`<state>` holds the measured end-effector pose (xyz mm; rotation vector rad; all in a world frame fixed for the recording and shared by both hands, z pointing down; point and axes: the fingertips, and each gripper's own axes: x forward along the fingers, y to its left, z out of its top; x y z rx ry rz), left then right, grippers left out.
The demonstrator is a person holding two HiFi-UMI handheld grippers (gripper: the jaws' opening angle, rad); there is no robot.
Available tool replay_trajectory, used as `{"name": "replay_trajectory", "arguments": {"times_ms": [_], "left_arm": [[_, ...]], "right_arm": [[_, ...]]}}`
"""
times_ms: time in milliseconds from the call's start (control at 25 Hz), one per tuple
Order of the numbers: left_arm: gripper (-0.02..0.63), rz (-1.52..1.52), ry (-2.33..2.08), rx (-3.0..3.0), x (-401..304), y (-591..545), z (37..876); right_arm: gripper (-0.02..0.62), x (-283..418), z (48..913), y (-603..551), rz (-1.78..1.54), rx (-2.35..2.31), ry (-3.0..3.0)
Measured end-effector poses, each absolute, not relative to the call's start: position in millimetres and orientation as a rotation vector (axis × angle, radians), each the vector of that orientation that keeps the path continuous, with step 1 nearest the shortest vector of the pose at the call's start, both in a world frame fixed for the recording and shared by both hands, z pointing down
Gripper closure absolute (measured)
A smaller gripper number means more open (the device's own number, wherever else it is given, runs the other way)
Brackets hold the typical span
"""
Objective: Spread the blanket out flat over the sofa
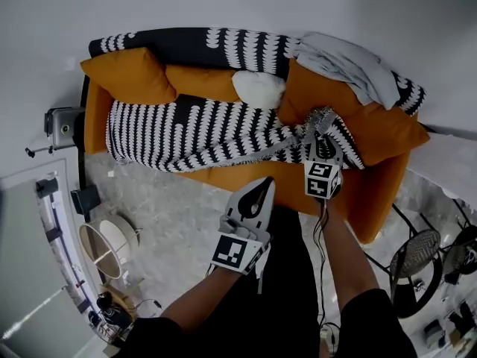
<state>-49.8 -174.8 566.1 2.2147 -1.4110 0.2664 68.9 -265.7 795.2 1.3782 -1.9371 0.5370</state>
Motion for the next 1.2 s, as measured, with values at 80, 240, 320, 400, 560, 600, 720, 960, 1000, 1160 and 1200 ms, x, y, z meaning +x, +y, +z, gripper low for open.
{"name": "replay_trajectory", "arguments": {"times_ms": [80, 240, 320, 400, 560, 600, 720, 960, 1000, 1160, 1200], "left_arm": [[0.6, 0.267, -1.425, 2.205, -51, -177, 570], [0.6, 0.263, -1.433, 2.217, -47, -180, 571], [0.6, 0.26, -1.441, 2.211, -46, -180, 569], [0.6, 0.263, -1.445, 2.203, -46, -178, 569], [0.6, 0.269, -1.421, 2.205, -43, -172, 567], [0.6, 0.268, -1.412, 2.212, -42, -171, 564], [0.6, 0.251, -1.398, 2.241, -41, -167, 552], [0.6, 0.232, -1.35, 2.307, -39, -147, 531], [0.6, 0.241, -1.341, 2.312, -39, -143, 532], [0.6, 0.251, -1.324, 2.293, -41, -134, 540], [0.6, 0.253, -1.322, 2.285, -42, -132, 543]], "right_arm": [[0.474, 67, 812, -267, 0.505, 1.334, -1.915], [0.474, 69, 834, -269, 0.38, 1.27, -1.822], [0.477, 71, 838, -270, 0.369, 1.271, -1.793], [0.527, 76, 838, -273, 0.404, 1.287, -1.788], [0.555, 93, 825, -277, 0.501, 1.362, -1.801], [0.557, 98, 818, -274, 0.513, 1.379, -1.805], [0.558, 108, 797, -260, 0.536, 1.418, -1.829], [0.557, 102, 777, -225, 0.53, 1.396, -1.889], [0.555, 98, 778, -227, 0.504, 1.388, -1.894], [0.434, 83, 793, -246, 0.459, 1.353, -1.887], [0.434, 79, 800, -251, 0.46, 1.336, -1.878]]}}
